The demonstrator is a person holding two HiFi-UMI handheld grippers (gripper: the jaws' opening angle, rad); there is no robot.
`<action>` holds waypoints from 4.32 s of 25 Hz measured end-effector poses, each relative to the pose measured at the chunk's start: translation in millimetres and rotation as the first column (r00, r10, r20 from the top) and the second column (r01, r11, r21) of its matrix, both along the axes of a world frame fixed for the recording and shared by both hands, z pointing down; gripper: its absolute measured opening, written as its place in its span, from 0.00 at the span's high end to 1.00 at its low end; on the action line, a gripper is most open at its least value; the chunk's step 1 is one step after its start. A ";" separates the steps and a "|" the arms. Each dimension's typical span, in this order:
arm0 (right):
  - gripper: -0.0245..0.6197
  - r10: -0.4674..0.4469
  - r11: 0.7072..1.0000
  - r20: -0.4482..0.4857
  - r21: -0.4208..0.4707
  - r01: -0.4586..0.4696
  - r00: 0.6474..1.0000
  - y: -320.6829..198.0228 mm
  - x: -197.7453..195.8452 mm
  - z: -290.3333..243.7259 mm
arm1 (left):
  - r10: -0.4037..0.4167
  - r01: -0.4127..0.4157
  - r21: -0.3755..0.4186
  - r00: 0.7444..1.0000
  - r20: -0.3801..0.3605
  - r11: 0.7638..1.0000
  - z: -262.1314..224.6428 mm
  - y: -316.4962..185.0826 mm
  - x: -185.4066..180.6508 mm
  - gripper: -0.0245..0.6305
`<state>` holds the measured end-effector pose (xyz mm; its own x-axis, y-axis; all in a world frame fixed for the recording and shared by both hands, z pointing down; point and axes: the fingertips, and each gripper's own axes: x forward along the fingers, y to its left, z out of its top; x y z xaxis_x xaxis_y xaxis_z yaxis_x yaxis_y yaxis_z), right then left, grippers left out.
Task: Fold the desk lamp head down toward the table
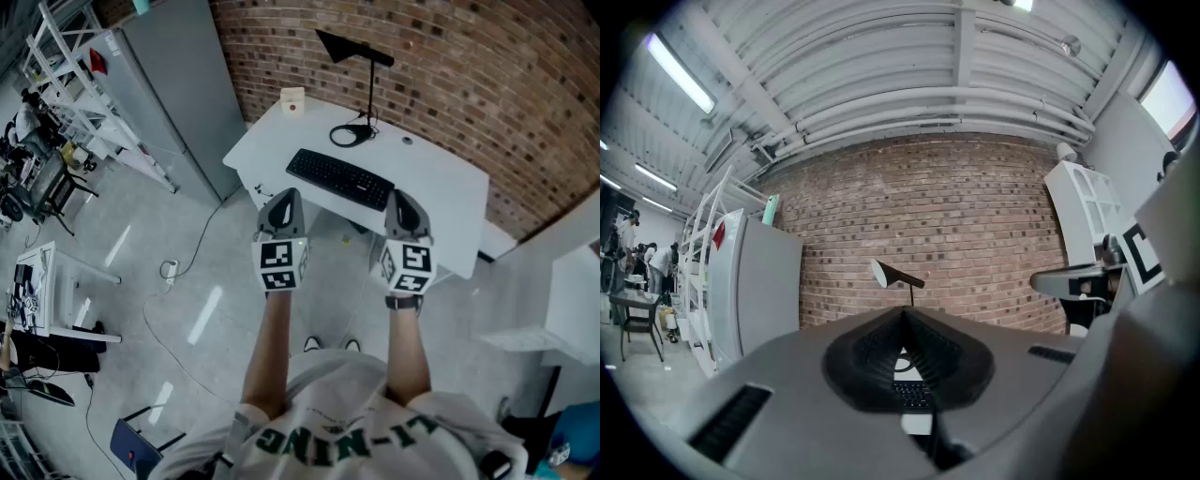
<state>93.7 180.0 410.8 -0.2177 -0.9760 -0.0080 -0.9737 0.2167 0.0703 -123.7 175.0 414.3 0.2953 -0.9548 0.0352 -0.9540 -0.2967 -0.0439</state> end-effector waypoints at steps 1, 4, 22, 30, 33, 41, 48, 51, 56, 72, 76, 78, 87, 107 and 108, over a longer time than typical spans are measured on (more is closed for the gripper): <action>0.96 0.003 1.000 0.000 -0.001 -0.003 1.000 -0.8 -4.4 1.8 | 0.002 -0.002 -0.004 1.000 0.002 1.000 1.1 -0.1 -4.3 0.96; 0.96 0.004 1.000 0.003 0.005 -0.004 1.000 -3.1 -17.1 7.1 | 0.006 -0.006 -0.005 1.000 0.002 1.000 7.2 -0.9 -15.8 0.96; 0.96 0.031 0.999 0.002 -0.035 -0.031 1.000 -28.8 -20.7 58.1 | 0.046 -0.047 -0.039 0.999 -0.020 0.998 56.2 -36.0 -16.7 0.96; 0.96 0.008 1.000 0.047 0.003 -0.009 0.999 -136.6 6.8 53.6 | 0.025 -0.025 -0.026 1.000 -0.001 0.999 49.3 -142.4 15.8 0.97; 0.96 -0.025 0.999 0.030 0.020 0.025 0.999 -187.6 18.0 46.2 | 0.025 -0.025 -0.012 1.000 0.007 1.000 42.6 -190.4 35.8 0.97; 0.96 -0.078 0.996 0.048 0.035 0.076 0.996 -296.9 43.2 33.2 | -0.027 0.027 -0.008 1.000 0.004 1.000 26.1 -292.3 63.5 0.97; 0.96 -0.142 0.990 0.061 0.022 0.141 0.988 -357.1 38.9 35.8 | -0.078 0.078 -0.006 0.997 0.027 0.997 19.7 -345.5 64.3 0.97; 0.96 -0.147 0.989 0.081 0.003 0.148 0.986 -380.5 29.3 37.4 | -0.075 0.076 -0.021 0.996 0.042 0.997 21.0 -364.6 60.3 0.97; 0.96 -0.131 0.991 0.067 0.021 0.130 0.989 -424.0 16.3 39.3 | -0.016 0.018 -0.027 0.999 0.050 0.999 20.1 -409.2 52.6 0.97; 0.96 -0.032 0.999 0.090 0.000 0.032 0.995 -522.6 -7.3 34.3 | 0.254 -0.252 -0.040 0.966 0.050 0.967 -13.7 -518.1 52.9 0.96; 0.96 0.009 1.000 0.109 -0.028 -0.006 0.994 -531.6 7.0 43.2 | 0.337 -0.334 -0.042 0.939 0.074 0.941 -10.7 -523.7 73.1 0.96; 0.96 0.022 0.999 0.115 -0.032 -0.018 0.993 -534.6 13.7 43.0 | 0.368 -0.366 -0.035 0.926 0.081 0.930 -12.2 -525.4 82.0 0.96; 0.96 0.042 0.998 0.126 -0.054 -0.035 0.991 -537.6 31.5 54.4 | 0.439 -0.439 -0.016 0.896 0.066 0.898 -19.1 -529.9 107.2 0.82; 0.96 0.018 0.998 0.108 -0.058 -0.012 0.994 -535.7 21.3 51.5 | 0.449 -0.449 -0.002 0.893 0.000 0.893 -27.2 -529.5 107.5 0.95; 0.96 0.013 0.999 0.105 -0.054 -0.007 0.994 -535.5 20.4 50.7 | 0.450 -0.450 -0.009 0.893 -0.003 0.893 -25.1 -529.3 107.5 0.95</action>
